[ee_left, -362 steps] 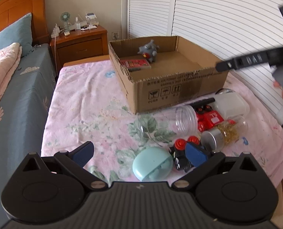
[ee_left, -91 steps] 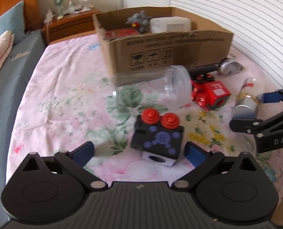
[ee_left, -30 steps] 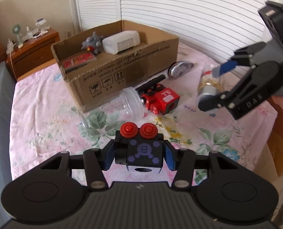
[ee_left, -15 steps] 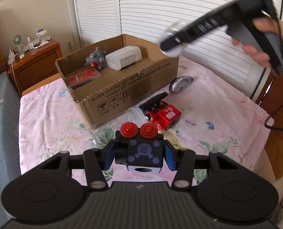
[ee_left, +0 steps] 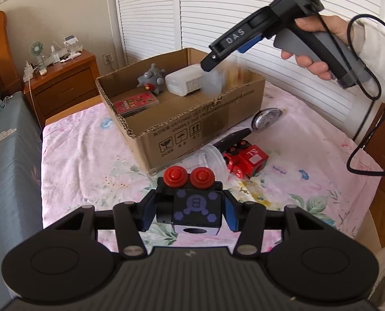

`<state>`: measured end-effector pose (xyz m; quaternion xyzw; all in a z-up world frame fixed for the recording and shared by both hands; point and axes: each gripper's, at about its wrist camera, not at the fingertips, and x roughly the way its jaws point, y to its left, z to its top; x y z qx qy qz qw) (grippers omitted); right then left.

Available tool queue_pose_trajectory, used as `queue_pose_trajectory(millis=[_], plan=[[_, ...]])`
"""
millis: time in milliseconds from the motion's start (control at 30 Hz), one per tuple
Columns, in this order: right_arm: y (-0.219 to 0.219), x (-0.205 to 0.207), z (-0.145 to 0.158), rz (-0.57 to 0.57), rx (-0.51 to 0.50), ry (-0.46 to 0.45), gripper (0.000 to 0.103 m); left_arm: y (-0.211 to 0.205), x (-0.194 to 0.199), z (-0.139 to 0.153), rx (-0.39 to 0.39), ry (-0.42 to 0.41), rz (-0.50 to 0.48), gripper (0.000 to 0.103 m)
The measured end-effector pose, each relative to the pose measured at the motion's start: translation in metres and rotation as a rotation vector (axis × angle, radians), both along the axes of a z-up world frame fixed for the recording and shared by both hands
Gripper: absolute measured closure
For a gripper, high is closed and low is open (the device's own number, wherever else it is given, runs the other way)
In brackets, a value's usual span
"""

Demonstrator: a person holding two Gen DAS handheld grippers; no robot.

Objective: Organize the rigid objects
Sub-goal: 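Carry jar and cube into cardboard box and open both tools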

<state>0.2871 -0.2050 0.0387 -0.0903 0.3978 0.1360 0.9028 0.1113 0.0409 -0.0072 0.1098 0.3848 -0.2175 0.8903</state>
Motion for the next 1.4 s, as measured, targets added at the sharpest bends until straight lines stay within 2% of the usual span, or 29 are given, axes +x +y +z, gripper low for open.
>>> queue_pose_trajectory(millis=[300,567,767,933,1333,1400], plan=[[-0.013,-0.027,0.003,-0.052,0.012,-0.012,0.0,-0.003,0.01,0.007,-0.01,-0.009,0.001,0.052],[-0.023,-0.069,-0.001,-0.133,0.048,-0.002,0.0,-0.011,0.026,0.02,-0.019,-0.007,0.009,0.052],[-0.025,-0.102,-0.011,-0.207,0.066,-0.032,0.0,-0.02,0.053,0.036,-0.01,-0.047,0.019,0.052],[-0.033,-0.114,-0.024,-0.259,0.119,-0.002,0.0,-0.032,0.085,0.045,-0.022,-0.065,0.025,0.052],[-0.052,-0.122,-0.028,-0.299,0.149,0.001,0.0,-0.061,0.155,0.024,0.026,-0.031,0.063,0.051],[-0.053,-0.121,-0.029,-0.301,0.152,0.008,0.0,-0.06,0.161,0.022,0.019,-0.037,0.082,0.043]])
